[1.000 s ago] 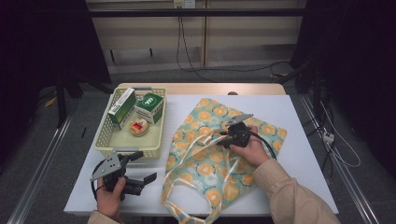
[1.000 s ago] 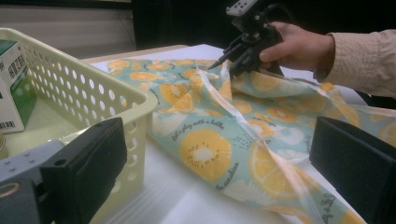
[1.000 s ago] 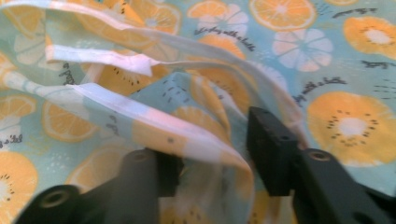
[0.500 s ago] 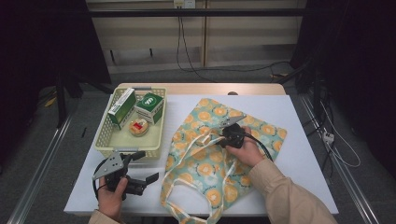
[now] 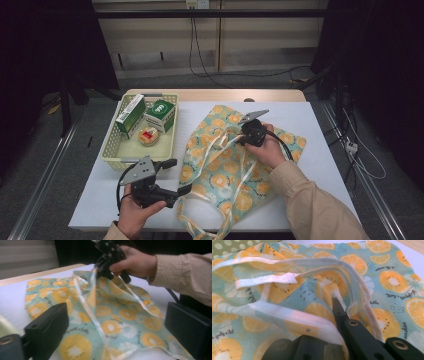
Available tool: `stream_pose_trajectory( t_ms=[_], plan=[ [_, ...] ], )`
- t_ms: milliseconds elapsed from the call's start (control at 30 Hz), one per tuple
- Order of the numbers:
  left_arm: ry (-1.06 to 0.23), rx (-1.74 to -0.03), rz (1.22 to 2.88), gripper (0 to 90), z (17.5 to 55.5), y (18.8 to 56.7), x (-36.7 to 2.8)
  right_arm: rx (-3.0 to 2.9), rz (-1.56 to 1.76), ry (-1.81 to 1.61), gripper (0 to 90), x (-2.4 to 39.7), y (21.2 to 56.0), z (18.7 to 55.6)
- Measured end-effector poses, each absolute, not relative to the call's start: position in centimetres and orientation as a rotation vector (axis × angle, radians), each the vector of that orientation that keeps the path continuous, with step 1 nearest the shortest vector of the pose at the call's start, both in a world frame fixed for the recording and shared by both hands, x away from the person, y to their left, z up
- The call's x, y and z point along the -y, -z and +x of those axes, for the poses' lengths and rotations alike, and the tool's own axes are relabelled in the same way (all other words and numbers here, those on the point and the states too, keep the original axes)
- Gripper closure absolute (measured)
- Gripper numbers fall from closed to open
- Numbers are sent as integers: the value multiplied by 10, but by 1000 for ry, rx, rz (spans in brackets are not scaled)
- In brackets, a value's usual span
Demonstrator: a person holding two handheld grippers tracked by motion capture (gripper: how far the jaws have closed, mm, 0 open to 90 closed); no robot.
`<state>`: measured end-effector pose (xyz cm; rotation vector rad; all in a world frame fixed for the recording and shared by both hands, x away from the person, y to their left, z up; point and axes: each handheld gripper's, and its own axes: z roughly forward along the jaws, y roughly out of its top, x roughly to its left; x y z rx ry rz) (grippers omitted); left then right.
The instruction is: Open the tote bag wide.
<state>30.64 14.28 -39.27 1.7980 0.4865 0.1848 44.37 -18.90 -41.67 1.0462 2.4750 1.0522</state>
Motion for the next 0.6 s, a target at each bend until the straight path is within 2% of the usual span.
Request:
stream_pose_trajectory(
  t_ms=[67, 267, 500, 600],
  plan=[
    [-166, -460, 1800, 170, 305, 391, -135, -2471, 1045, -1042, 896, 190, 416, 443],
    [-137, -442, 1884, 535, 305, 403, -112, -2460, 1051, -1039, 896, 190, 416, 443],
    [-78, -433, 1998, 743, 304, 421, -95, -2453, 1074, -1037, 896, 193, 417, 446],
    [-92, -468, 2043, 797, 307, 430, -94, -2448, 1084, -1041, 896, 197, 414, 446]
  ],
)
